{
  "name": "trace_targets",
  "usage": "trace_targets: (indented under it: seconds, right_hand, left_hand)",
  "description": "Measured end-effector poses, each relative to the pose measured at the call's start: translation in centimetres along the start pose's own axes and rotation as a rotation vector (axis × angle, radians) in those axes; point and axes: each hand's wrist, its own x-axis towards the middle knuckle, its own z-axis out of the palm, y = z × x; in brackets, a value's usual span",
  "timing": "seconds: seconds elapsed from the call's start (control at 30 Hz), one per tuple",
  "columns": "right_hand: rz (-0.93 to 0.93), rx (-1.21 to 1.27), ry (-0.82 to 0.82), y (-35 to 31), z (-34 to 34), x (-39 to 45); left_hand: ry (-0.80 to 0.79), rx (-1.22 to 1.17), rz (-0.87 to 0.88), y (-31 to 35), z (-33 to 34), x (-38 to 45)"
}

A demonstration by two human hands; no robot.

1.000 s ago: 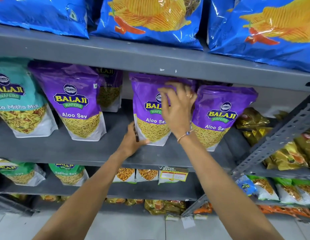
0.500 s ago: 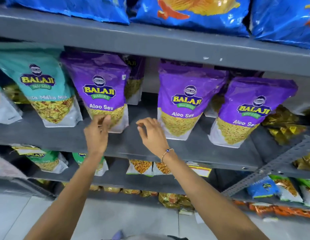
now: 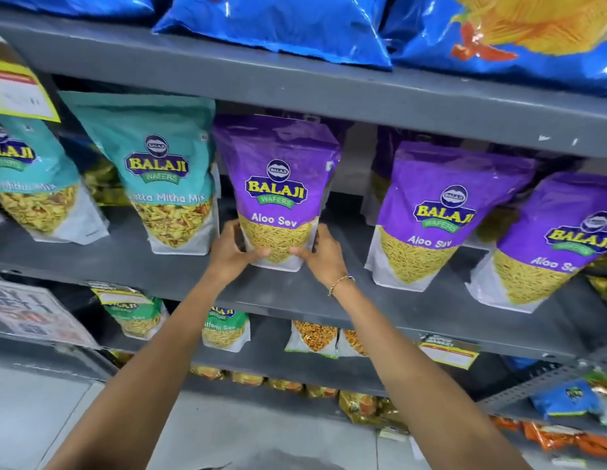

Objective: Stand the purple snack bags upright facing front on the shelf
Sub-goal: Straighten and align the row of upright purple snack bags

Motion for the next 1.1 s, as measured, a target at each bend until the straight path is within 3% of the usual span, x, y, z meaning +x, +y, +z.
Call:
trace_targets:
  seconds: [0.13, 0.27, 0.37, 0.43, 0.53, 0.8, 0.93, 1.03, 1.1]
  right_hand:
    - [0.037, 0.056, 0.038, 1.1, -1.6, -0.3]
    - [0.046, 0.064, -0.027, 1.5, -3.5, -0.1]
    - [0.020, 0.250, 0.179, 1.6, -4.2, -0.3]
    - [-0.032, 0.207, 0.306, 1.4, -4.5, -0.4]
    - [-0.039, 0.123, 0.338, 0.4, -4.5, -0.1]
    - [-0.011, -0.046, 0.581, -0.3, -3.9, 0.4]
    - [-0.030, -0.123, 0.608, -0.7, -3.2, -0.7]
    - [-0.114, -0.178, 0.690, -2.4, -2.7, -2.5]
    - [-0.268, -0.204, 0.603, -4.6, -2.0, -3.7]
  left_hand:
    - [-0.017, -0.105, 0.007, 1.0, 2.5, -0.3]
    - [-0.045, -0.120, 0.044, 1.9, 3.7, -0.1]
    - [-0.117, -0.068, 0.046, 2.0, 3.1, 0.5]
    - [-0.185, -0.040, 0.051, 2.2, 2.7, 0.9]
    - [-0.255, -0.014, 0.035, 2.3, 2.6, 1.2]
    - [-0.207, 0.010, 0.033, 2.0, 2.7, 0.9]
    - [-0.227, 0.025, 0.042, 2.0, 2.7, 1.0]
    - [-0.235, 0.029, 0.052, 1.9, 2.8, 1.1]
    - [-0.233, 0.037, 0.052, 1.9, 2.8, 1.2]
